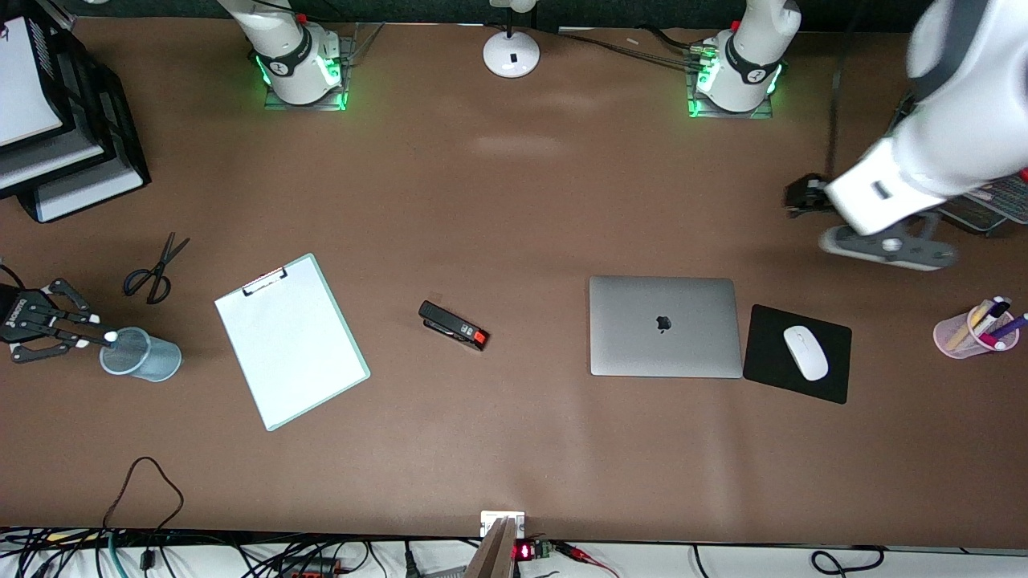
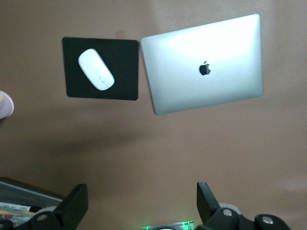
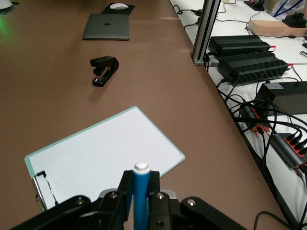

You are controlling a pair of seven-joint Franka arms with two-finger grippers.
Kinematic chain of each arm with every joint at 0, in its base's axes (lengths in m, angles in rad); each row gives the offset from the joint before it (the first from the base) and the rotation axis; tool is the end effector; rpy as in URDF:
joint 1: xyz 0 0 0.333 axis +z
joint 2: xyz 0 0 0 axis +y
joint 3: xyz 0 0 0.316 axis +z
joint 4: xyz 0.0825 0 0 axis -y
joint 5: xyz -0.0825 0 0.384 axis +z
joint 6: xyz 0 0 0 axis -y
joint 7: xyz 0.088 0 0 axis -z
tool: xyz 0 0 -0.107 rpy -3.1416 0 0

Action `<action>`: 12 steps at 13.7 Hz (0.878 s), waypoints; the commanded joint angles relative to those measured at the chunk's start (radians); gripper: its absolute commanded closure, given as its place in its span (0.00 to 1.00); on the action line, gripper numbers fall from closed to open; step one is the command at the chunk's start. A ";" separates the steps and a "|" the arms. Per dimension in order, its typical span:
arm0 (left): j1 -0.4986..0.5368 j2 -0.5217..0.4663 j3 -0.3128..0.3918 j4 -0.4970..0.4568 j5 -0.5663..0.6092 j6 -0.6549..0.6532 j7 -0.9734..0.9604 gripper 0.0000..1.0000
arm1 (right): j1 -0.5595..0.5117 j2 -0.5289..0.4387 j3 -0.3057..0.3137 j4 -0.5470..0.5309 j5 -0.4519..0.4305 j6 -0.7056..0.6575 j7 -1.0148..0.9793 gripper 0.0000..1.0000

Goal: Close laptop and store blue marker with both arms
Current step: 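Carry the marker over the mesh cup while the left gripper withdraws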

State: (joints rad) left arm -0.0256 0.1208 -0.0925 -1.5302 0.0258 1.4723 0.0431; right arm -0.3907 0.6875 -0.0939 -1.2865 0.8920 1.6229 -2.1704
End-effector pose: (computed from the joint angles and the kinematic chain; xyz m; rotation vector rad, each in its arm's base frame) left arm 0.5735 -0.0620 0.5676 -3.0979 0.2504 0.2766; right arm 0.6718 -0.2453 0.3511 -1.8224 -1.6682 -0.9336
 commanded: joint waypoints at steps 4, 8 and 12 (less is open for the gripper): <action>0.047 -0.194 0.053 -0.233 -0.037 0.162 0.032 0.00 | -0.069 0.084 0.014 0.049 0.019 -0.060 -0.098 1.00; 0.055 -0.244 0.051 -0.303 -0.032 0.244 0.032 0.00 | -0.079 0.102 0.016 0.049 0.024 -0.067 -0.109 1.00; 0.056 -0.233 0.040 -0.283 -0.032 0.229 0.030 0.00 | -0.083 0.130 0.014 0.058 0.094 -0.067 -0.131 1.00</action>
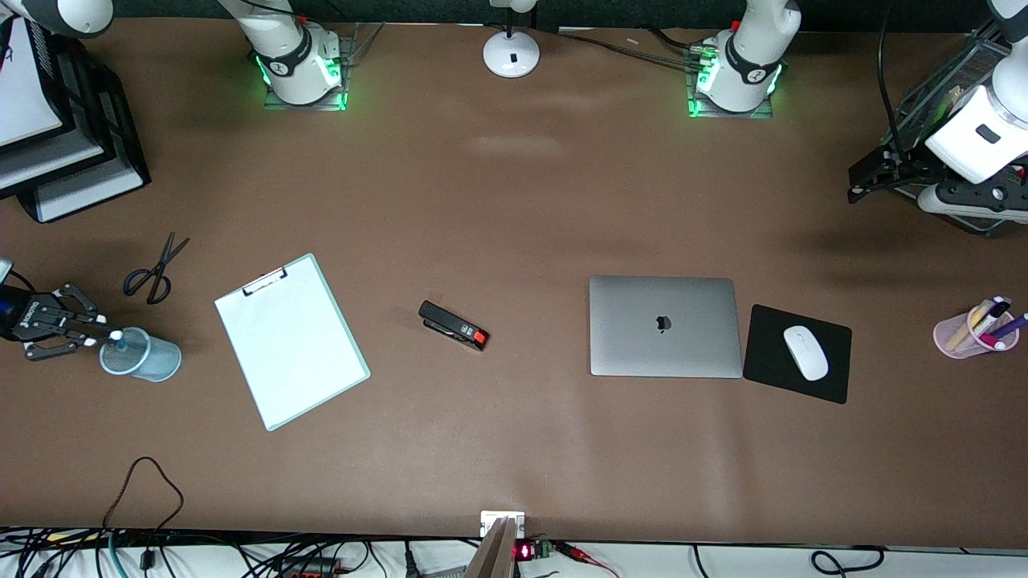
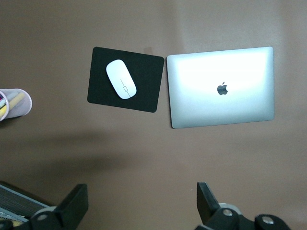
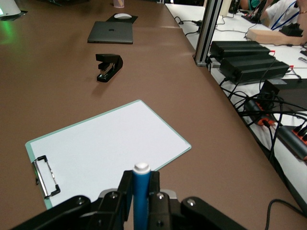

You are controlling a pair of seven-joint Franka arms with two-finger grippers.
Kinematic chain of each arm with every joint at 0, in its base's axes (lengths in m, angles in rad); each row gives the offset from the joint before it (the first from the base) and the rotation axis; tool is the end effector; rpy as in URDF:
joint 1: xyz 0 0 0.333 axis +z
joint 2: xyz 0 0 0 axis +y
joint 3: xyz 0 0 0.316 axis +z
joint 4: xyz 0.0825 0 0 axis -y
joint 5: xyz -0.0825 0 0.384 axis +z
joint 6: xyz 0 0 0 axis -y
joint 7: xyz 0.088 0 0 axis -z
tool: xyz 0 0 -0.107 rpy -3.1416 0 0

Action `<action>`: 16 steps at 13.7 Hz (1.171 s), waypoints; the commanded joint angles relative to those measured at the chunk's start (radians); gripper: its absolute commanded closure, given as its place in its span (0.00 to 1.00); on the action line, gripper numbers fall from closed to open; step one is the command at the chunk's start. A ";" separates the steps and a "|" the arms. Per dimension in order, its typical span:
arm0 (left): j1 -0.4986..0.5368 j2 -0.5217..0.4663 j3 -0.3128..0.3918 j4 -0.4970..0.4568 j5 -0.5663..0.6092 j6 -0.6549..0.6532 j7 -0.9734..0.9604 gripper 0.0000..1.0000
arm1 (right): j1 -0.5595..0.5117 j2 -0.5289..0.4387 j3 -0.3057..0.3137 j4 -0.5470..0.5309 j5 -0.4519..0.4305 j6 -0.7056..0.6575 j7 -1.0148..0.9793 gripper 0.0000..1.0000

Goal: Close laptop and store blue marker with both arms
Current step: 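Carry the marker over the mesh cup while the left gripper withdraws, then lower the blue marker into the mesh cup with the right gripper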

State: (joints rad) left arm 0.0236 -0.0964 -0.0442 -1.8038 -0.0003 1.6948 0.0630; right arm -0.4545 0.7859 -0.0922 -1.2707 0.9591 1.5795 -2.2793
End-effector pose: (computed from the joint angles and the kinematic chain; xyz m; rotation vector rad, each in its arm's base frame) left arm 0.5299 -0.0119 0.5768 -3.1351 0.1307 0.0200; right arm 0.6584 -0.2794 0.2921 -1.7498 -1.6126 -1.0171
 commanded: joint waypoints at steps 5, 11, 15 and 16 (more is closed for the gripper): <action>0.007 -0.016 -0.008 0.003 -0.006 -0.014 0.011 0.00 | -0.020 0.087 0.016 0.120 0.033 -0.016 -0.023 1.00; 0.007 -0.014 -0.010 0.006 -0.004 -0.032 0.012 0.00 | -0.029 0.122 0.012 0.122 0.090 -0.013 -0.028 1.00; 0.006 -0.014 -0.011 0.008 -0.006 -0.035 0.012 0.00 | -0.035 0.139 0.006 0.122 0.089 -0.007 -0.023 1.00; 0.007 -0.014 -0.011 0.008 -0.006 -0.034 0.012 0.00 | -0.039 0.139 0.005 0.122 0.087 -0.004 -0.023 1.00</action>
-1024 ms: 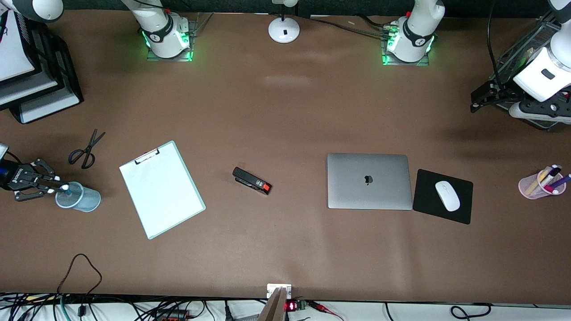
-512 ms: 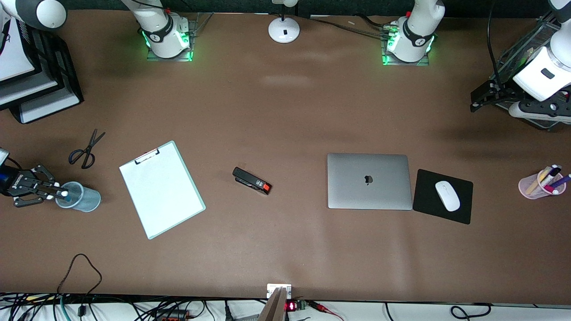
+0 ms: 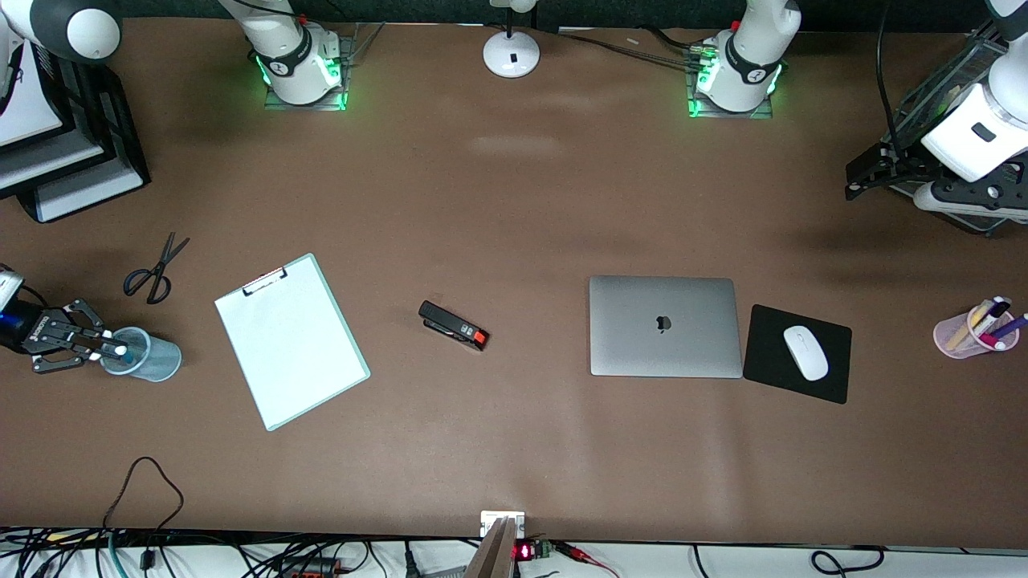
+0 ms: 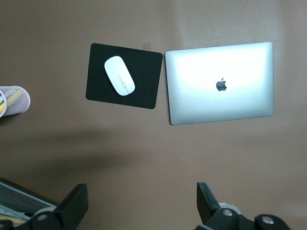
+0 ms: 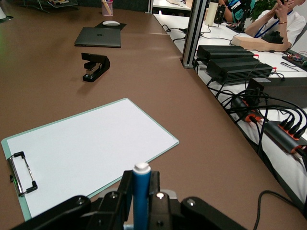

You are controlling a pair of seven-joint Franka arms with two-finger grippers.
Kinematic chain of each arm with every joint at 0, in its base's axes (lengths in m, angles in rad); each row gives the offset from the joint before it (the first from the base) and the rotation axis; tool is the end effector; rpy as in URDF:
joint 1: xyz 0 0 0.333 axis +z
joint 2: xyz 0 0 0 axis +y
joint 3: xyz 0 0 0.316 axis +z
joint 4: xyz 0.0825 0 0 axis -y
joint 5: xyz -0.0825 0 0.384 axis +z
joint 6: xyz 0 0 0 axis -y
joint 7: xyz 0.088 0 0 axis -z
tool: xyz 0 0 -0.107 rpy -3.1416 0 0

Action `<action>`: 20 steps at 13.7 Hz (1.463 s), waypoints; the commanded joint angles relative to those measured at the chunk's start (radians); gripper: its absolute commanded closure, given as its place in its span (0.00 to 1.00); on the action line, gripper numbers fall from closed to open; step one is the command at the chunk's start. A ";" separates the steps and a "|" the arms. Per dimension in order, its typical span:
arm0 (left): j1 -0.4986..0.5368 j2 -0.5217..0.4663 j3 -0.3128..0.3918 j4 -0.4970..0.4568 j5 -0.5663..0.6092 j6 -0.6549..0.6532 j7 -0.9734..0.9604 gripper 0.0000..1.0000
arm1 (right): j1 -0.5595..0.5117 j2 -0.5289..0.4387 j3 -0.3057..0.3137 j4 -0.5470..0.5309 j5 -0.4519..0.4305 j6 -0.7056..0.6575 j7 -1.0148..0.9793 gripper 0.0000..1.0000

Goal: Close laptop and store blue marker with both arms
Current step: 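Lower the blue marker into the mesh cup with the right gripper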

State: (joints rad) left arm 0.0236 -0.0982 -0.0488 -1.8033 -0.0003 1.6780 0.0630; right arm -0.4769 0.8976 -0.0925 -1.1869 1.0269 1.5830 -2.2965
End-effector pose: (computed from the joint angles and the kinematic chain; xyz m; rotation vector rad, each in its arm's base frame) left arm 0.5276 -0.0144 0.5765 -3.1343 0.1378 0.0428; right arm 0.6667 -0.2960 0.2522 -1.7506 -1.5524 -1.0898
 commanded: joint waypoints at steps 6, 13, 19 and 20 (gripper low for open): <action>0.004 -0.012 -0.006 0.007 -0.004 -0.018 0.012 0.00 | -0.035 0.066 0.005 0.038 0.015 -0.005 -0.003 0.99; 0.004 -0.012 -0.006 0.009 -0.004 -0.020 0.012 0.00 | -0.040 0.089 0.005 0.036 0.013 0.015 -0.001 0.99; 0.006 -0.012 -0.006 0.007 -0.006 -0.021 0.012 0.00 | -0.042 0.069 0.004 0.038 -0.044 -0.003 0.051 0.00; 0.006 -0.012 -0.006 0.008 -0.006 -0.021 0.012 0.00 | -0.042 0.061 0.004 0.038 -0.045 -0.003 0.063 0.00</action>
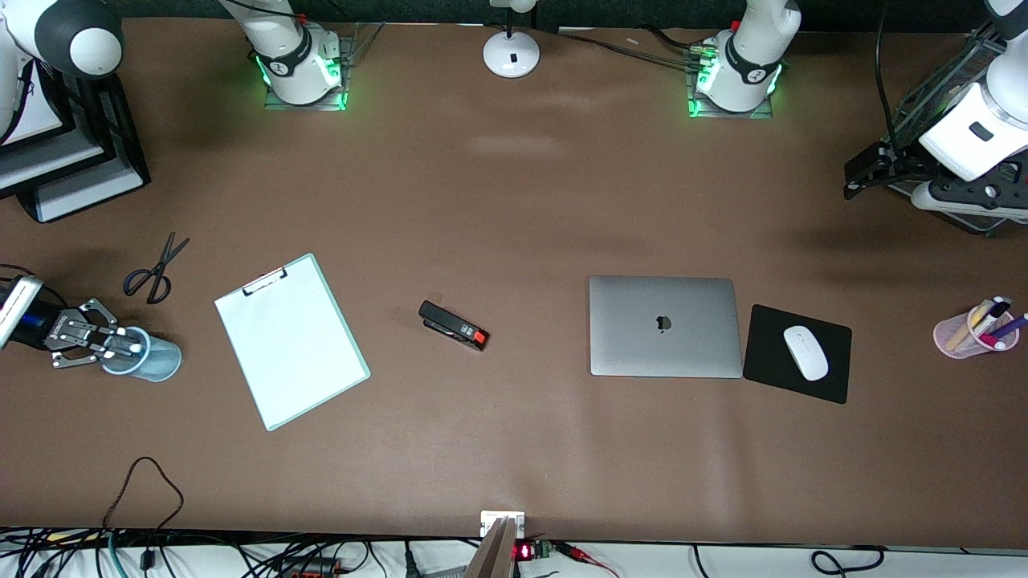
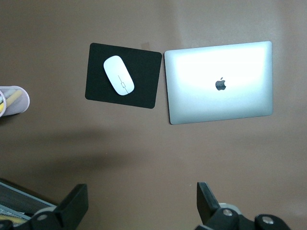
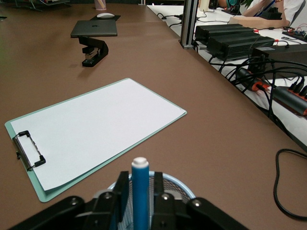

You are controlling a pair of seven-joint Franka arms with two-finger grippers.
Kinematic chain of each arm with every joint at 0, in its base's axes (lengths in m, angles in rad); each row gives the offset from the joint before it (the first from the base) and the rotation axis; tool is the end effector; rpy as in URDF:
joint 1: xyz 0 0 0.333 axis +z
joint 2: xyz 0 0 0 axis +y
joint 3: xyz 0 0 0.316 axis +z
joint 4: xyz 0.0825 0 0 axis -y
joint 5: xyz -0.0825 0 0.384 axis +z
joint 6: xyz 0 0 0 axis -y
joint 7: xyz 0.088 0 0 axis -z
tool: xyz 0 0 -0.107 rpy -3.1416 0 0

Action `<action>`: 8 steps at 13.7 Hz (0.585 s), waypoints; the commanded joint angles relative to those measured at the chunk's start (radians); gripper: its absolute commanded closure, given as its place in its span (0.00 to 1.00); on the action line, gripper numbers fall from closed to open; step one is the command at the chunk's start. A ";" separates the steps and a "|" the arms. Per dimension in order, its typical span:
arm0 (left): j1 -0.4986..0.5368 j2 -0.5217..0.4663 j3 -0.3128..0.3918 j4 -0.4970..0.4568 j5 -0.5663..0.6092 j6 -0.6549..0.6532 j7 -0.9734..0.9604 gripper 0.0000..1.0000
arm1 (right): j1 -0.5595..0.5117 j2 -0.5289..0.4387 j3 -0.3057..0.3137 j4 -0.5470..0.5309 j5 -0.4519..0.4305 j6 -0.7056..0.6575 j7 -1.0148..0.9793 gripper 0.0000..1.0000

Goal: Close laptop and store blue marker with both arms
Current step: 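Lower the blue marker into the mesh cup with the right gripper, then open the right gripper to release the marker in the cup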

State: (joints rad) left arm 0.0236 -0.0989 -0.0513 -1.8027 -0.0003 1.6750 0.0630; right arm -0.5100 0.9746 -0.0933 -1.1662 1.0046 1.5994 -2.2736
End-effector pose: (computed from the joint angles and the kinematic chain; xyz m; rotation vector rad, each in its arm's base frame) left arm 0.5271 -0.0157 0.5769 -3.1338 0.1417 0.0455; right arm 0.6528 -0.3189 0.2032 -1.8106 -1.4726 -1.0339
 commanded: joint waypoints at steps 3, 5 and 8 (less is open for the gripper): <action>0.004 -0.012 -0.004 0.008 -0.006 -0.018 0.011 0.00 | -0.009 -0.037 0.004 0.017 -0.029 -0.047 0.052 0.00; 0.003 -0.012 -0.004 0.008 -0.006 -0.018 0.011 0.00 | -0.007 -0.063 0.003 0.019 -0.059 -0.082 0.129 0.00; 0.004 -0.012 -0.004 0.008 -0.006 -0.018 0.011 0.00 | -0.001 -0.122 0.006 0.019 -0.109 -0.110 0.222 0.00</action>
State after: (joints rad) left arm 0.0234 -0.0990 -0.0517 -1.8023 -0.0003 1.6749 0.0630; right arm -0.5096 0.8971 -0.0934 -1.1456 0.9309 1.5248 -2.1177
